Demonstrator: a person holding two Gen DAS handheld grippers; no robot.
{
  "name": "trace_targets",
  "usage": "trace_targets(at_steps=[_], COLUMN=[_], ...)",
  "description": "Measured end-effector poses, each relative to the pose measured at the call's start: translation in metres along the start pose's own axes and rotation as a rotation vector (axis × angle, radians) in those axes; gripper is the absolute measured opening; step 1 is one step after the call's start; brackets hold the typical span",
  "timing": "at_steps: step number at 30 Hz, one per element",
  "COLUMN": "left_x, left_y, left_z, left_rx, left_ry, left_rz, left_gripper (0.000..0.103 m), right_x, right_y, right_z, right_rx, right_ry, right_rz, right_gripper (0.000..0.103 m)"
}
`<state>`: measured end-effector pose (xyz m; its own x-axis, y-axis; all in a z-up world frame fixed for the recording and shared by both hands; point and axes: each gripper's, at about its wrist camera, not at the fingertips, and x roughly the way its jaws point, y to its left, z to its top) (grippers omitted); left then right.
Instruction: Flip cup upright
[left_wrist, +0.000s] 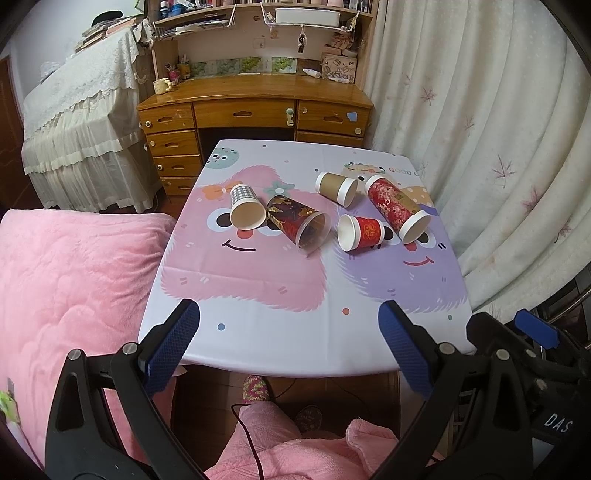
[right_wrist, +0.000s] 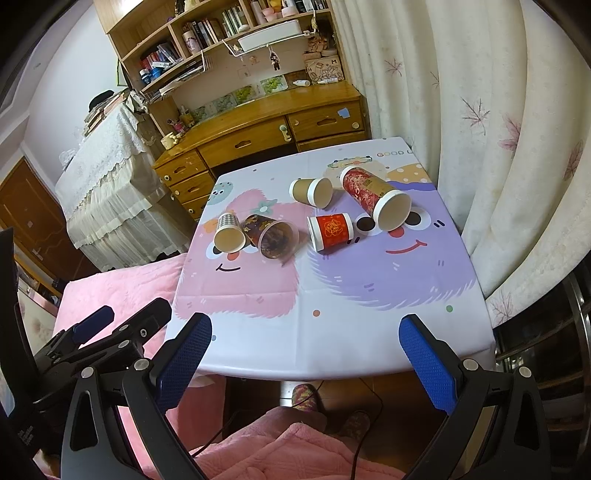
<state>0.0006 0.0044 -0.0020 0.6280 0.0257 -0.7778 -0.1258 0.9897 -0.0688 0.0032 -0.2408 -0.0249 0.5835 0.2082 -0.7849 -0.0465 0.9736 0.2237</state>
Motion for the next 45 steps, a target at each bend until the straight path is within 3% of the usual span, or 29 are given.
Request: trace_targets(at_steps=[31, 38, 45], left_x=[-0.012, 0.008, 0.047], left_y=[0.008, 0.017, 0.037], left_z=[0.0, 0.009, 0.03], left_rx=[-0.03, -0.058, 0.006], left_ry=[-0.001, 0.032, 0.097], left_rz=[0.024, 0.033, 0.028], left_gripper=[0.097, 0.097, 0.097], right_x=[0.009, 0.02, 0.059], right_y=[0.006, 0.003, 0.003], right_z=[-0.003, 0.003, 0.022], right_rx=[-0.017, 0.007, 0.087], right_ry=[0.004, 0.037, 0.106], right_rz=[0.033, 0.025, 0.018], right_gripper=[0.103, 0.103, 0.103])
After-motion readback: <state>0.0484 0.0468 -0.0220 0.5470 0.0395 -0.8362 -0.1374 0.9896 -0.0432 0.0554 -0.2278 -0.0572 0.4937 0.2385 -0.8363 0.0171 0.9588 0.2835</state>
